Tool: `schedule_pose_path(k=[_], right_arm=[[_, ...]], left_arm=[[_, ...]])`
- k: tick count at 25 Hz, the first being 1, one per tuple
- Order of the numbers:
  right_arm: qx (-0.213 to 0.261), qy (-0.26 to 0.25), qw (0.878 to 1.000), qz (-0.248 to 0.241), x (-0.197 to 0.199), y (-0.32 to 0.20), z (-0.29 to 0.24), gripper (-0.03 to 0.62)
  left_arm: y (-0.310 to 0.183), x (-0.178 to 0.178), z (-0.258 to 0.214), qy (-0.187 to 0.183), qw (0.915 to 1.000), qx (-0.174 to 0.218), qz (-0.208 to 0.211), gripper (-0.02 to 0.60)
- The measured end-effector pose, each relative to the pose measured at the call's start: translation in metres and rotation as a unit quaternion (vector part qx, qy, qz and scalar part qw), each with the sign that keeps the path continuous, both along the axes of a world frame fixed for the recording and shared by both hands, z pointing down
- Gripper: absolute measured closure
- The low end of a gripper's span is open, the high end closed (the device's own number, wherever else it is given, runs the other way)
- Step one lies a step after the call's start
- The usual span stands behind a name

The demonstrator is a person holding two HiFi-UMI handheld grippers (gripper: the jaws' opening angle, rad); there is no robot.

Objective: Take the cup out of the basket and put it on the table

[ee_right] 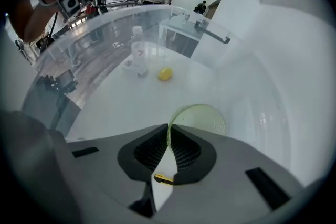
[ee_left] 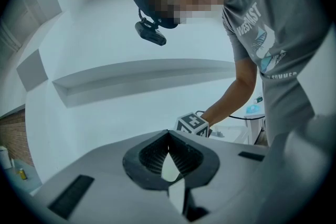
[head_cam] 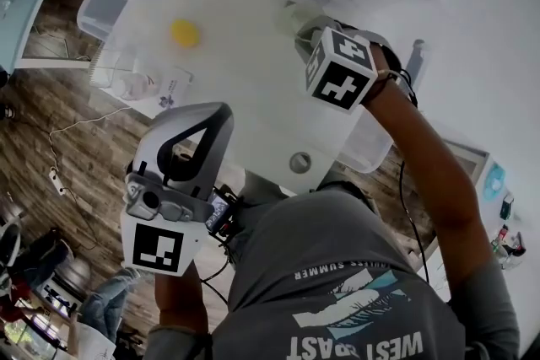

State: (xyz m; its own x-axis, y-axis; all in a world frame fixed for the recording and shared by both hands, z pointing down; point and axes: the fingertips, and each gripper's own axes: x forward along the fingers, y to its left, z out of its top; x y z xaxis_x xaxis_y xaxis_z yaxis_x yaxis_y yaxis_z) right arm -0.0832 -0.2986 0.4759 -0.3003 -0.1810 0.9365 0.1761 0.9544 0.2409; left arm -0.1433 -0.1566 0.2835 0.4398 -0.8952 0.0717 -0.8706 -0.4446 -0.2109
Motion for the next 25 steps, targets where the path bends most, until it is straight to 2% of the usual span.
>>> schedule_pose_path(k=[15,25], right_arm=[[0.043,-0.137,0.989,-0.021,-0.009,0.063,-0.123,0.566],[0.056,-0.191,0.977,-0.069,-0.026,0.117,-0.176,0.566]], left_arm=[[0.009,0.000,0.002,-0.008,1.0000,-0.004,0.002,0.572],[0.021,-0.009,0.003,-0.011,0.9999,-0.007,-0.008,0.572]])
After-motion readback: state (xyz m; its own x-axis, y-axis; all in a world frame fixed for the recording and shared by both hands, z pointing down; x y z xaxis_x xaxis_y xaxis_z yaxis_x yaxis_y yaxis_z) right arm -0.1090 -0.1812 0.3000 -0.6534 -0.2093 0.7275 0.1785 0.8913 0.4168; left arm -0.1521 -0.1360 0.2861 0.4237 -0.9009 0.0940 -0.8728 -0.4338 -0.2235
